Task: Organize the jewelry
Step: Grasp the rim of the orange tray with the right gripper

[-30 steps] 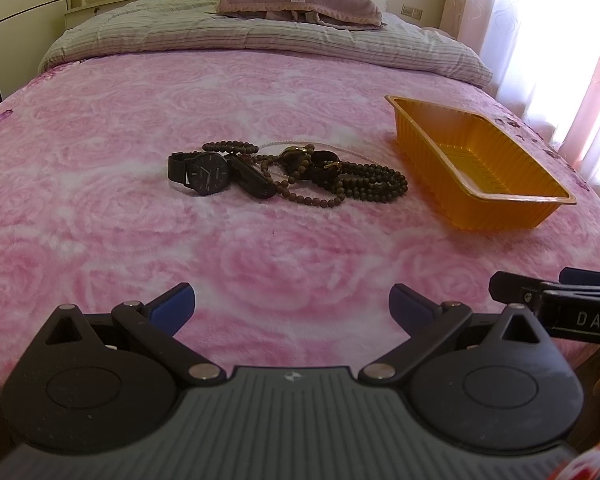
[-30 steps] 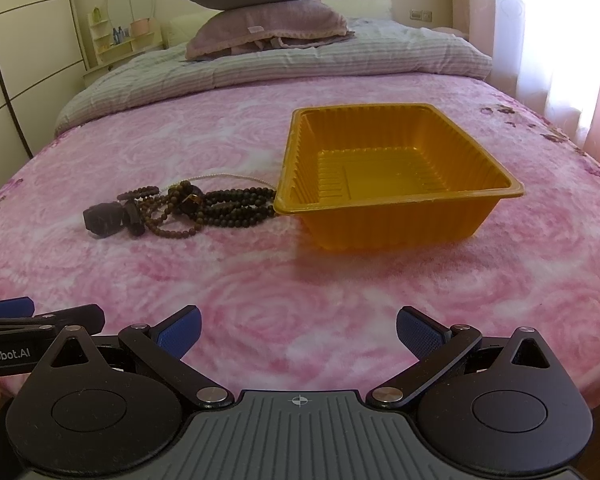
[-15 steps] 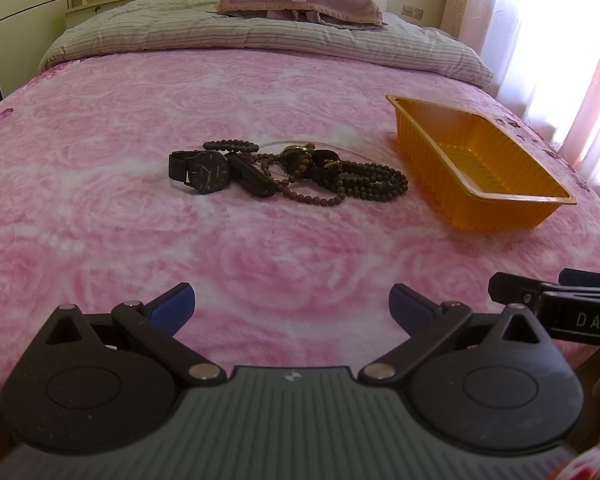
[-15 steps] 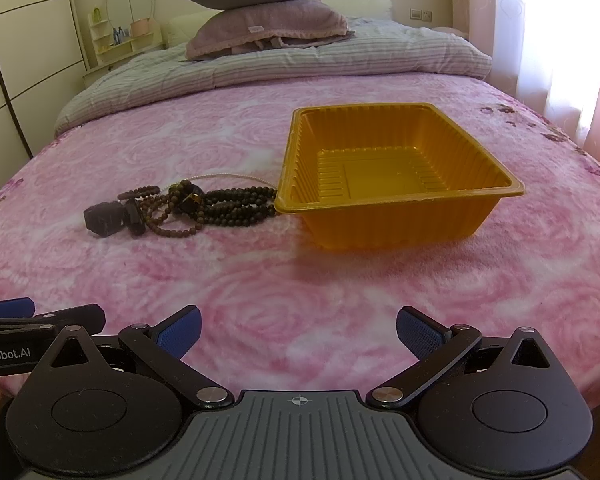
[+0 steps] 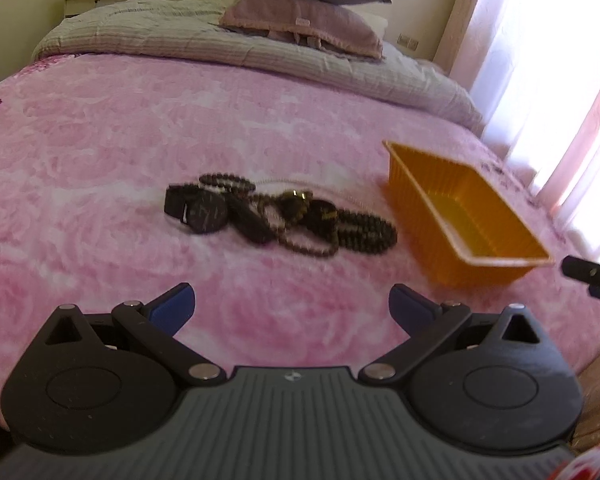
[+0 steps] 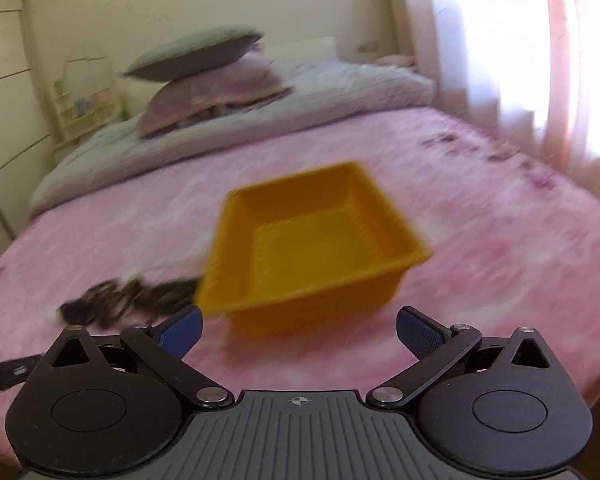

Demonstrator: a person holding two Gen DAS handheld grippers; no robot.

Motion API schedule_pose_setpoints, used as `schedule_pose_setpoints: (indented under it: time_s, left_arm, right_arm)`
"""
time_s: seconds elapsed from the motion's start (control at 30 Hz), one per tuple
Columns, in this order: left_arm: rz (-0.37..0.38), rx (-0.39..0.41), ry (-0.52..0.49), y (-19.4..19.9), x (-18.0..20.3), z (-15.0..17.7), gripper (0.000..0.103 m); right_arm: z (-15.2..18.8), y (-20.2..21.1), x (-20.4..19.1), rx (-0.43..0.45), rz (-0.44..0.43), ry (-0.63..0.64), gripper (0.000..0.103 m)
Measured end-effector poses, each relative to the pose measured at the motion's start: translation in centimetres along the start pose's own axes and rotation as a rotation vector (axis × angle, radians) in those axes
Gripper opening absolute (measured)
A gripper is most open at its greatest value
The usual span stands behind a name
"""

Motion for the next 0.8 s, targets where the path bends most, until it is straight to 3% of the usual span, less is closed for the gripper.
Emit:
schedule_pose_setpoints:
  time_s: [0.2,0.23,0.27,0.3,0.5,0.57,0.8]
  left_arm:
    - [-0.012,0.004,0.045,-1.3,-1.2,-1.3,0.103]
    - [-0.011,0.0,0.054,-1.7,-1.4,-1.4,0.103]
    - [-0.011,-0.004,0.058,-2.1,-1.4,-1.4,0.103]
    - [-0.011,-0.008,0.06,-2.5,-1.5,-1.4,0.103]
    - [-0.001,-0.048,0.045,-4.9,-1.0,-1.1,0.102]
    - [0.0,-0.051,0.038,-5.5,-0.8,-1.2,0.102]
    - [0.018,-0.068,0.026,-6.9,0.0,-0.9,0.102]
  right_arm:
    - [-4.5,-3.4,4.5,-0.018,0.036,0.019,0.102]
    - [-4.7,-4.3,5.2,-0.03,0.037,0.02,0.096]
    - [-4.9,-5.3,5.8,-0.045,0.038,0.021,0.081]
    - [-4.8,-6.4,6.4,-0.065,0.035,0.018,0.076]
    - [-3.3,-11.3,7.8,-0.155,-0.013,-0.004,0.06]
    - [-2.7,-12.3,7.9,-0.174,-0.018,-0.003,0.047]
    - [-1.9,-13.6,8.2,-0.202,-0.021,-0.025,0.034]
Point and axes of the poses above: each gripper's, at about its wrist camera, not at the fingertips, and y roughly against the way its jaws point, x to its right, z to its underside, the point moved 8 cm from there along -y, roughly the way its jaws point, and after that the axes turned 3 degrees about -y, right-handed, at the moved point
